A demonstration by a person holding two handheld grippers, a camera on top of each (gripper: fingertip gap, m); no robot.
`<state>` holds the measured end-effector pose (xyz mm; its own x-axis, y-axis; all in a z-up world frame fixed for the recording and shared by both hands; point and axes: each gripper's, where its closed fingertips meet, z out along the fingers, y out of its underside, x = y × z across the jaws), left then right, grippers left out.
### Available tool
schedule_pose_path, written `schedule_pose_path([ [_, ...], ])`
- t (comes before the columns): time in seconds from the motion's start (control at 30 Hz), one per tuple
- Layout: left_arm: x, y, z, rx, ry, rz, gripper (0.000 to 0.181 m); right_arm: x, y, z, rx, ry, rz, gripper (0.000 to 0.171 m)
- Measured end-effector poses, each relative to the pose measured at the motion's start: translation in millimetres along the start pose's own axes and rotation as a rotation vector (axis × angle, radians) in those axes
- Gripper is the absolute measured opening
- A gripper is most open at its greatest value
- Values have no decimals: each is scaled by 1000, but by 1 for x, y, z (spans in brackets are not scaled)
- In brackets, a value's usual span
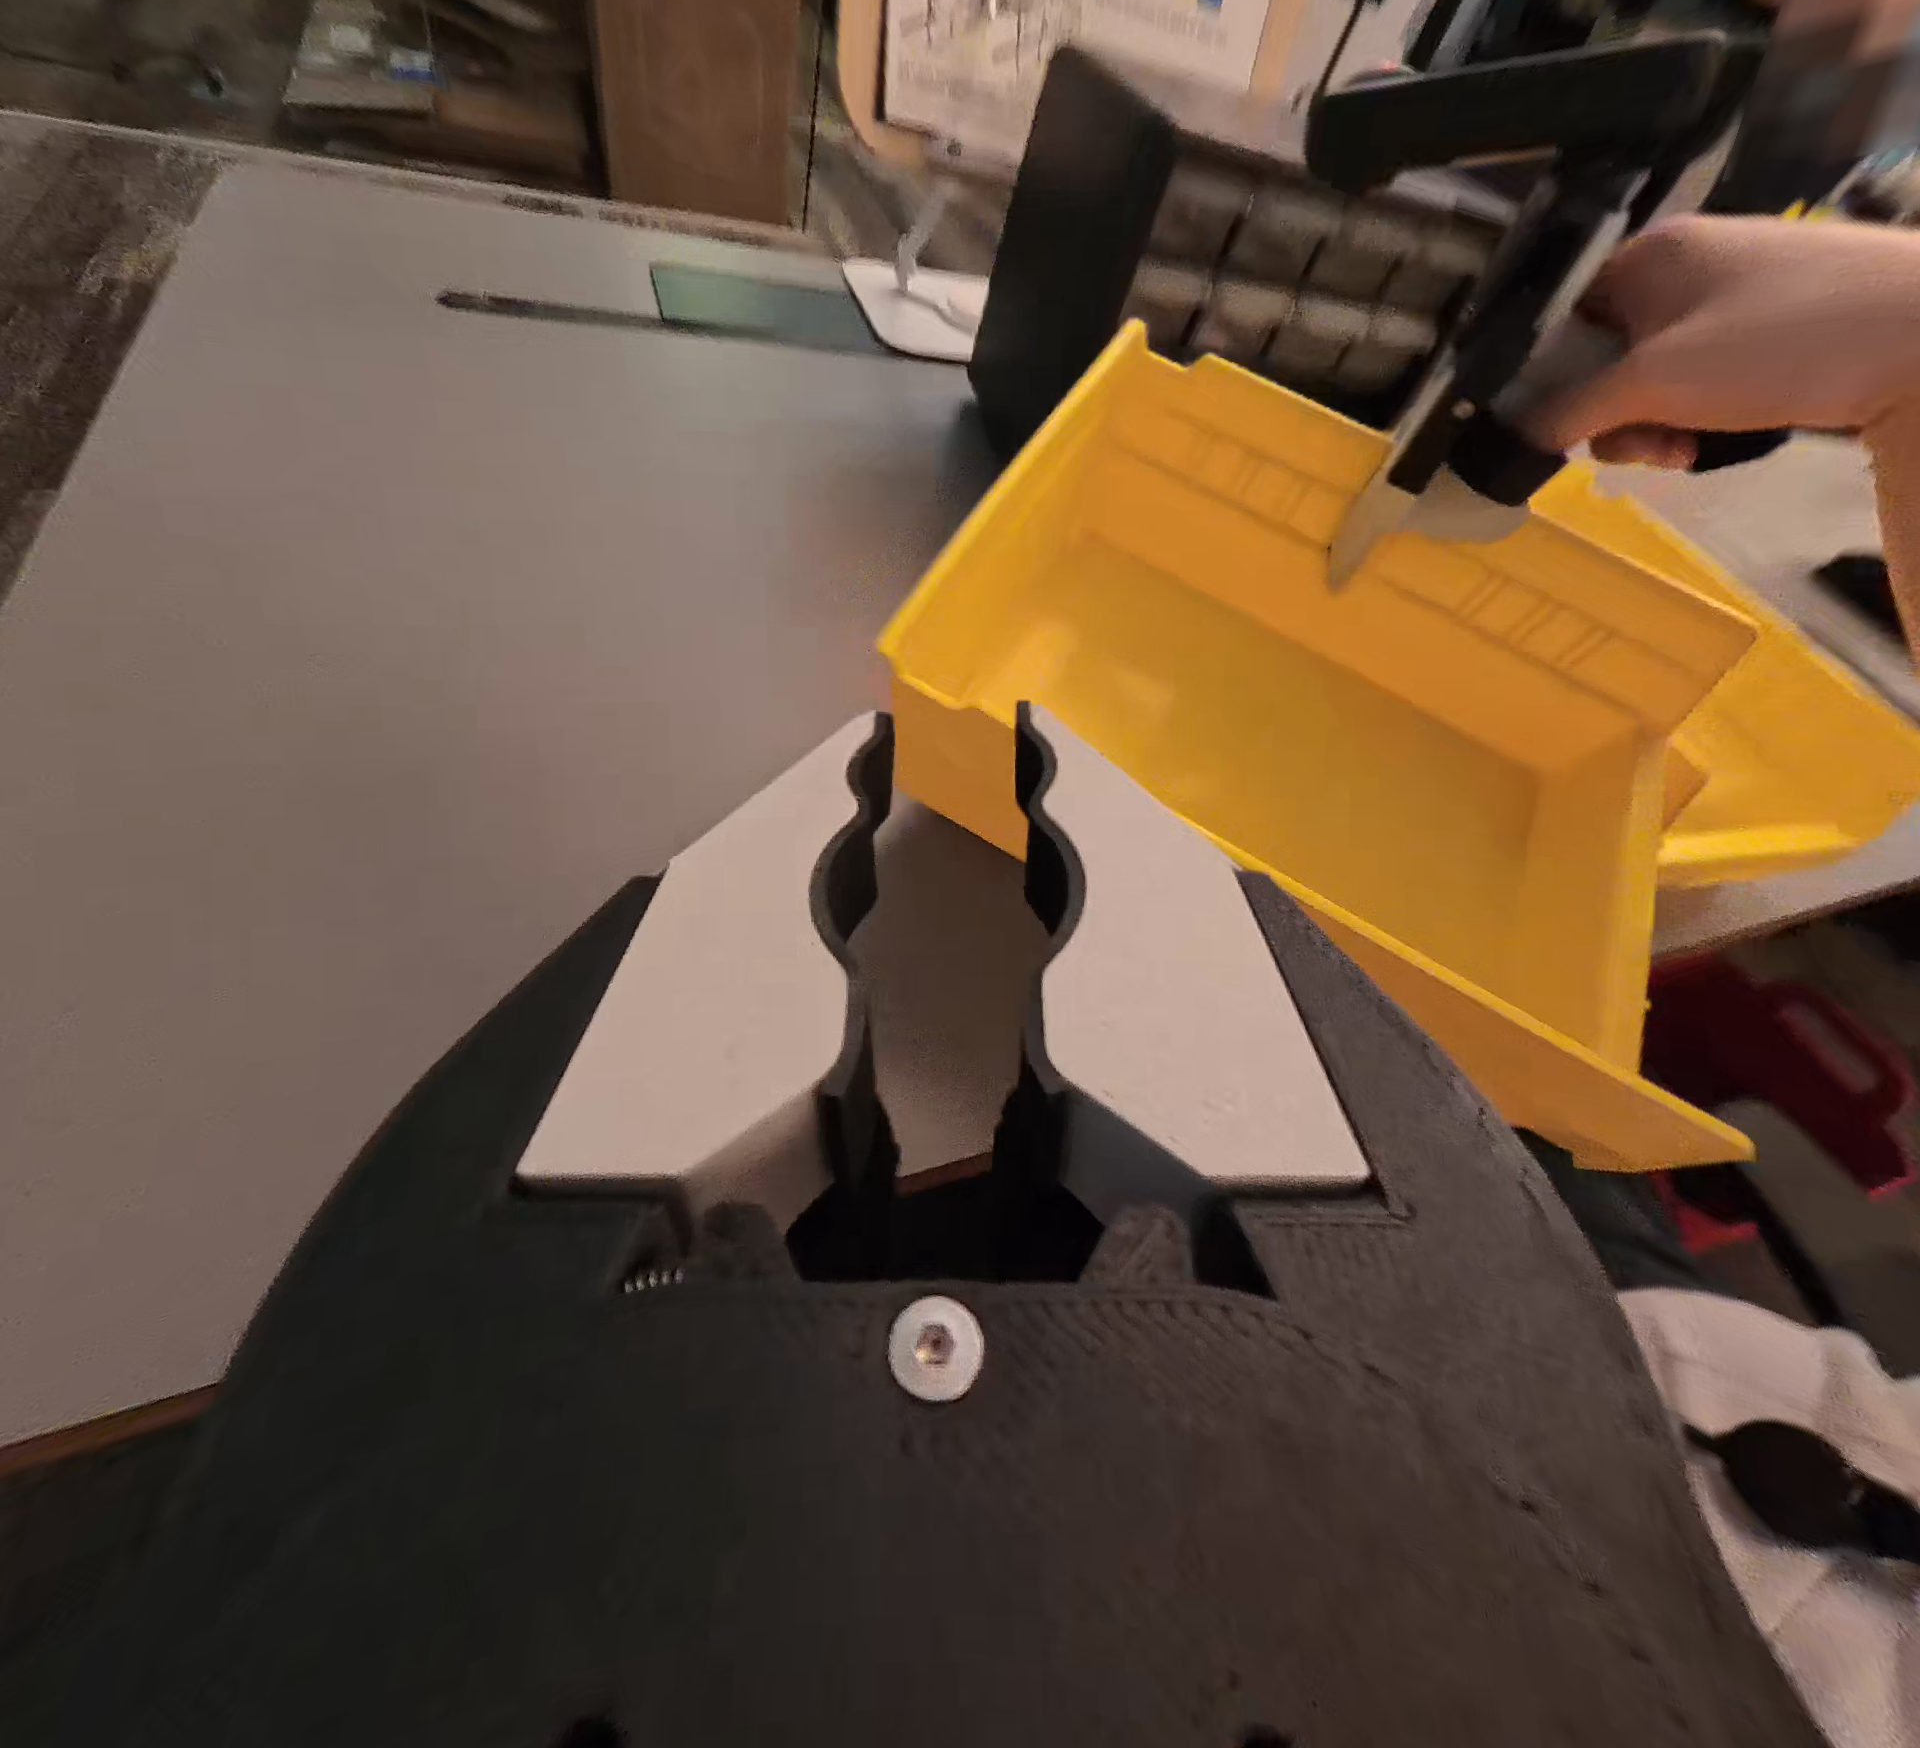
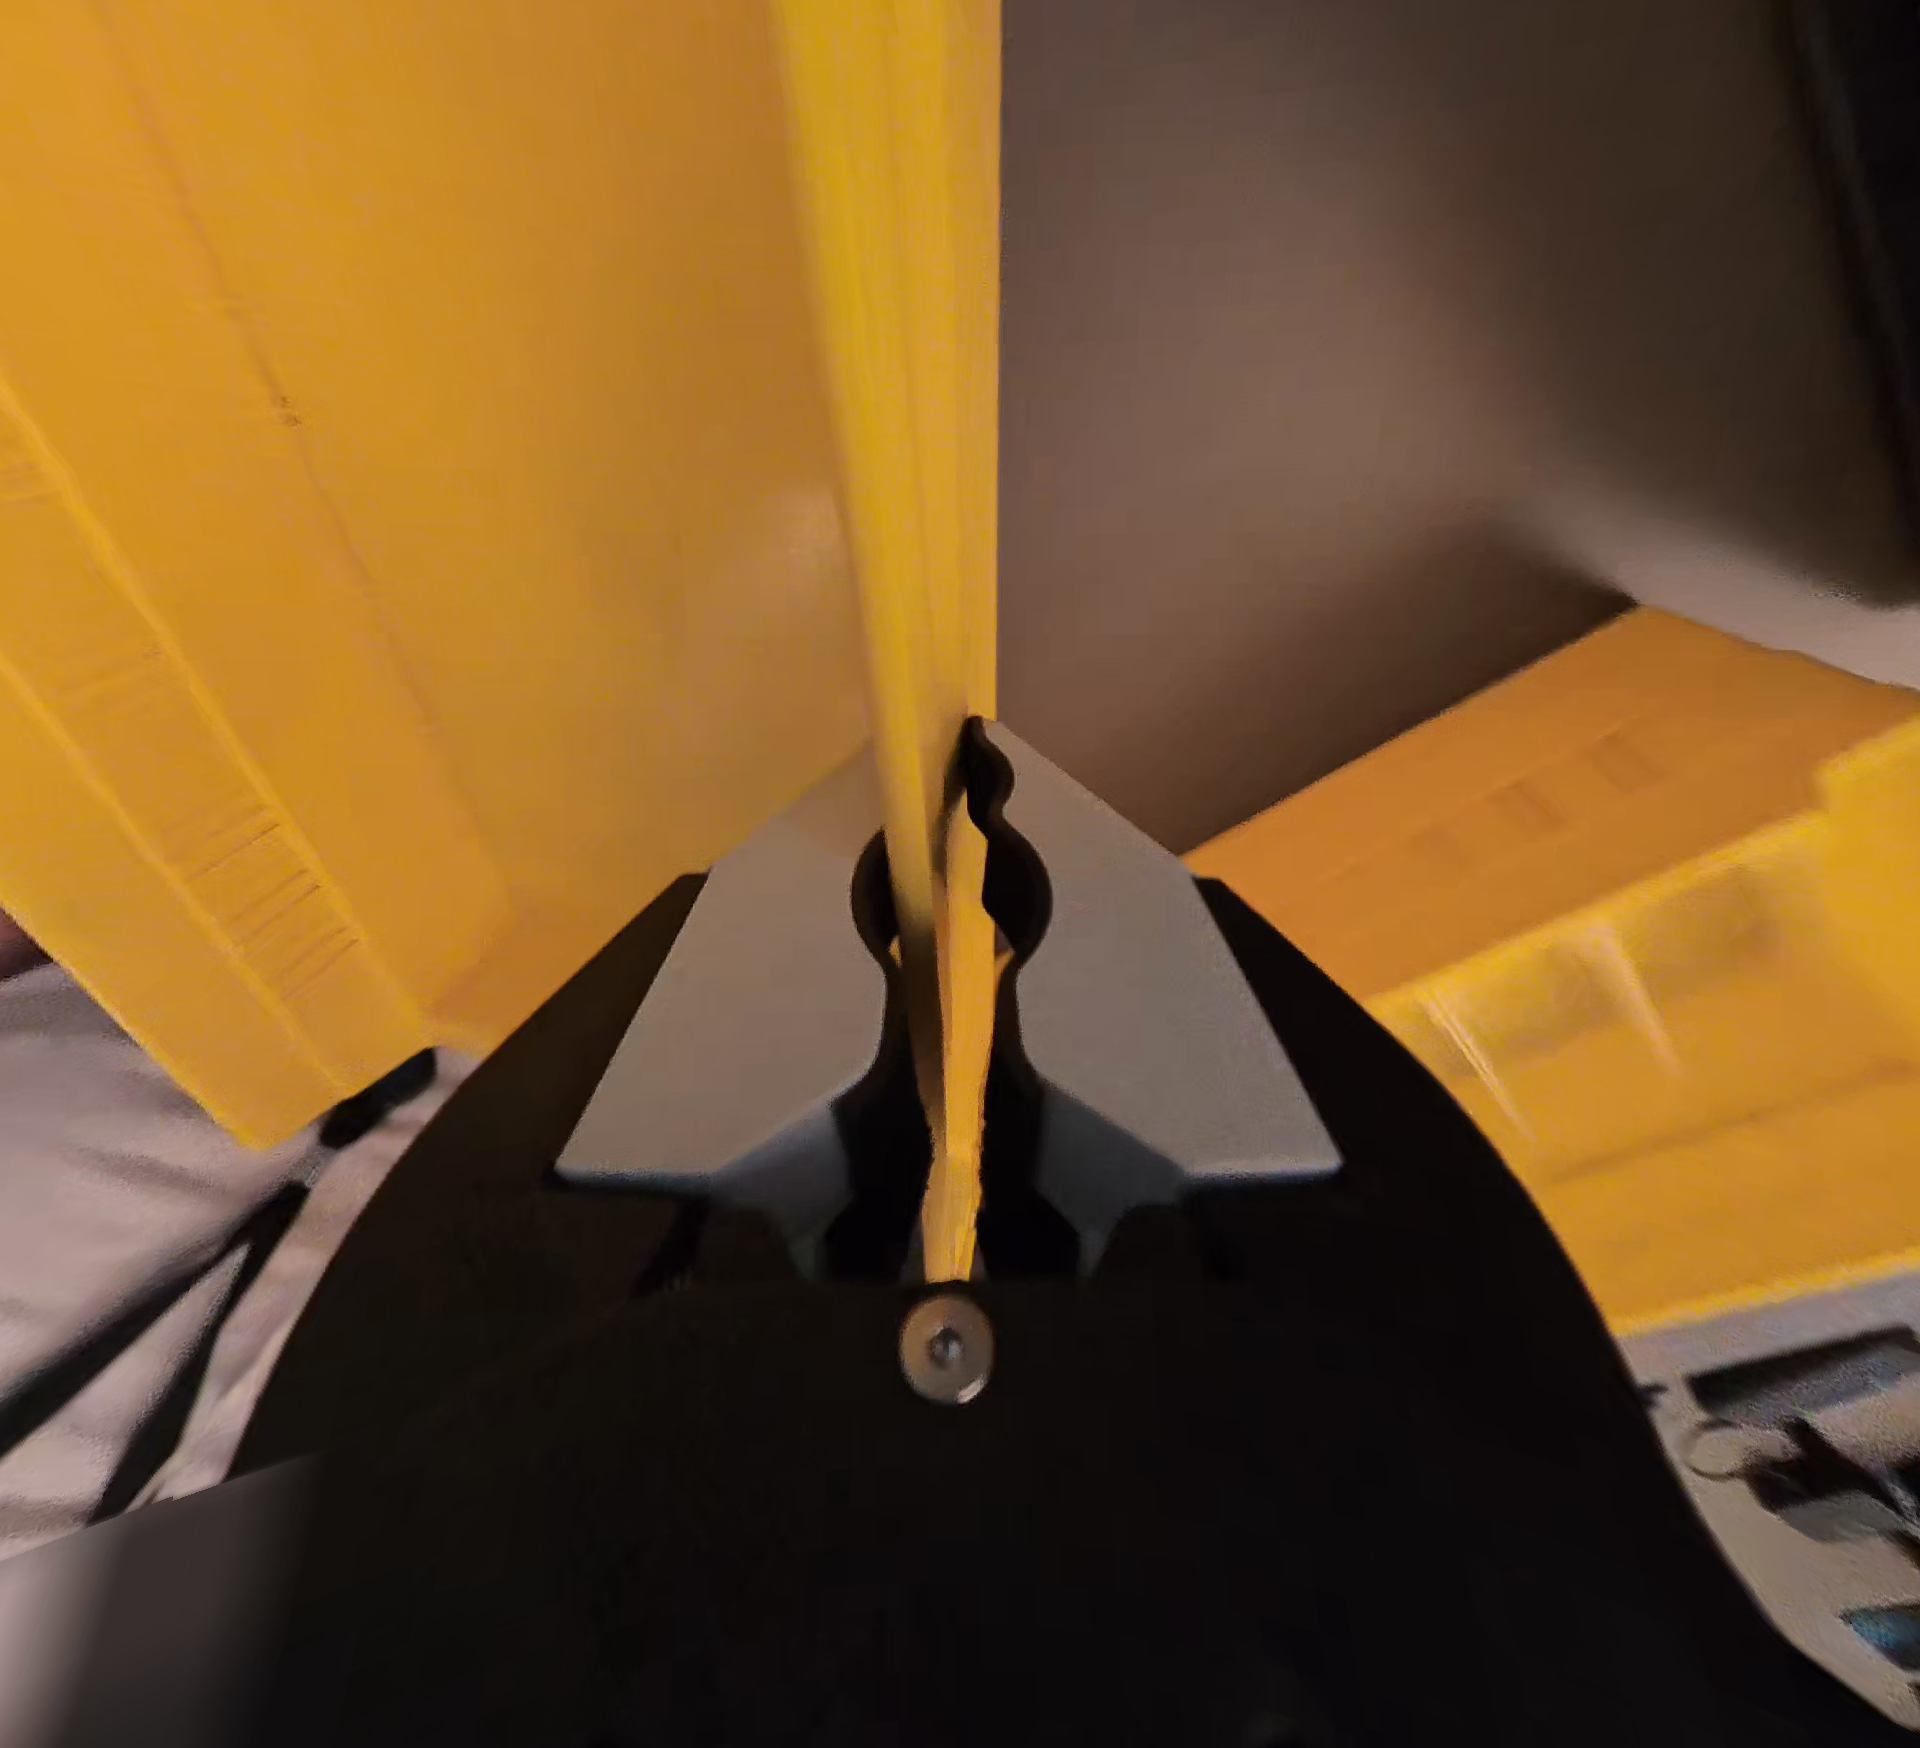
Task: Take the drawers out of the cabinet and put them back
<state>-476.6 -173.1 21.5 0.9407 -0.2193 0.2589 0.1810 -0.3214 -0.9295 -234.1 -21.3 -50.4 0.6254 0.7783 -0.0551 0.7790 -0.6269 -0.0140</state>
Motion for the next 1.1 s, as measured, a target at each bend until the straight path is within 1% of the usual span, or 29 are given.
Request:
schedule_pose_path([
  [0.03,-4,-5,-4,27,3,-39,21,0,3,-18,23,13,-18,2],
  [0.1,-4,-12,-6,54,46,-125,25,7,14,-59,100,21,-33,2],
  [0.13,1,-14,-4,53,89,-161,29,15,26,-79,129,21,-32,2],
  [0.17,8,-11,2,34,121,-190,33,25,40,-99,162,13,-17,2],
  [0.23,27,9,24,-86,145,-200,45,56,77,-133,208,3,57,2],
  [0.3,67,36,55,-223,226,-150,61,95,123,-156,230,-6,156,1],
  [0.33,94,47,71,-269,296,-129,73,117,149,-165,231,-3,217,1],
  [0.37,122,55,86,-304,374,-113,80,140,176,-171,231,5,285,1],
  [0.43,171,68,114,-386,488,-77,80,187,233,-176,221,30,441,2],
  [0.47,189,77,127,-450,506,-34,77,209,263,-175,206,53,518,2],
  [0.5,204,87,137,-524,505,24,70,228,294,-170,178,80,600,2],
  [0.53,219,93,147,-575,507,83,69,245,324,-163,140,111,671,2],
  [0.63,259,89,175,-606,543,156,68,279,406,-140,4,181,800,4],
  [0.7,278,81,194,-612,551,177,69,299,451,-128,-43,215,907,4],
  [0.77,290,76,216,-623,529,226,71,313,485,-116,-74,220,958,5],
  [0.83,293,78,237,-656,476,280,69,320,509,-101,-107,184,994,5],
  [0.9,303,88,246,-717,476,304,57,325,521,-85,-122,135,1018,5],
  [0.93,309,92,250,-736,482,310,57,327,524,-76,-125,106,1024,5],
  [0.97,311,98,254,-767,468,328,57,329,525,-67,-127,80,1028,5],
  [1.03,309,116,257,-875,432,379,59,336,522,-51,-113,39,1028,6],
  [1.1,312,131,258,-960,449,402,62,345,512,-35,-92,14,1029,6],
])
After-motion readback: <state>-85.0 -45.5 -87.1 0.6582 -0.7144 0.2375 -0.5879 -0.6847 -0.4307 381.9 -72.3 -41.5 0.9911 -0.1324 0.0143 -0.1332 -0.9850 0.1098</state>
